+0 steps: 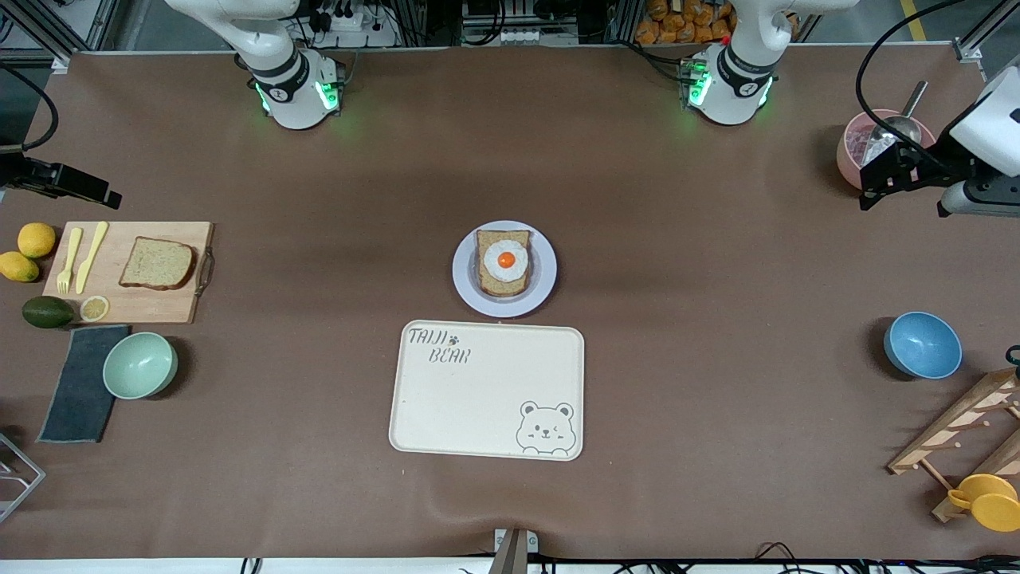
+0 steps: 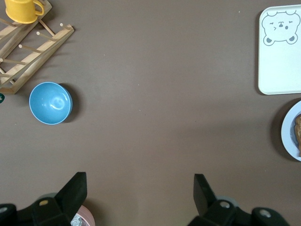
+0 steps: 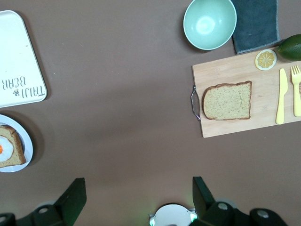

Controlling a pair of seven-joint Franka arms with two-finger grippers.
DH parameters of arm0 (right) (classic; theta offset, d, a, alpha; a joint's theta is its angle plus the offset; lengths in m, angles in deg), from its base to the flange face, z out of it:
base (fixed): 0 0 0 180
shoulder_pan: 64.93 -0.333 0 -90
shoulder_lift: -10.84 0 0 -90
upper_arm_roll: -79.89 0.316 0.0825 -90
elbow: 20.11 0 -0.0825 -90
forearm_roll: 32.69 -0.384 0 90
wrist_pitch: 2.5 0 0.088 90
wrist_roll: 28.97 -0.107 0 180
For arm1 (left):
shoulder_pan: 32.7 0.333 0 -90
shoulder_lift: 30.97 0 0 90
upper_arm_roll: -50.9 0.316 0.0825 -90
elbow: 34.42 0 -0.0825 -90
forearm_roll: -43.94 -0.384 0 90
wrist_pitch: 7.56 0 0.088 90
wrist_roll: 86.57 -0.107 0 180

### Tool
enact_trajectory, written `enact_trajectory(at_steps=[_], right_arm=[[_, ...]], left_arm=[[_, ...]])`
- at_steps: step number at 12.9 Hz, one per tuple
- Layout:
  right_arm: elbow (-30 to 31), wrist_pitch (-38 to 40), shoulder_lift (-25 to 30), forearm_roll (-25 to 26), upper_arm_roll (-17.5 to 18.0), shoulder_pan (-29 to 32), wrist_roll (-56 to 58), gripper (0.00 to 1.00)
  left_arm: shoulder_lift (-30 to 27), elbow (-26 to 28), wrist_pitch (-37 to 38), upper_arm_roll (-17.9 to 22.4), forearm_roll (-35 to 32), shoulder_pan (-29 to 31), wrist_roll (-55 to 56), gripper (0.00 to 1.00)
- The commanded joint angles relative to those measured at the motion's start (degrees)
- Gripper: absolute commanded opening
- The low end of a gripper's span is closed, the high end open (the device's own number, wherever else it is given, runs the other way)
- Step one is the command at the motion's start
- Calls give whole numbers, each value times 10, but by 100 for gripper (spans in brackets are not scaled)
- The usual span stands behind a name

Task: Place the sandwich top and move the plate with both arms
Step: 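Reach the right gripper to the bread slice on the cutting board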

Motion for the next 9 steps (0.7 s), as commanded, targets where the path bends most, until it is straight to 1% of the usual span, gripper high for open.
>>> enact_trajectory(at_steps=[1, 4, 7, 9], right_arm=[[2, -4, 7, -9, 4, 4, 6, 100], [1, -12, 7, -10, 4, 3, 6, 100], [3, -12, 7, -9, 4, 3, 8, 100], [16, -14, 7, -8, 3, 6, 13, 100]], left_arm=[[-2, -9, 11, 1, -2, -4, 14, 100], [2, -10, 11, 1, -1, -6, 16, 100], [2, -9, 12, -1, 15, -5, 35, 100], [5, -4, 24, -8, 16, -5, 44, 100]])
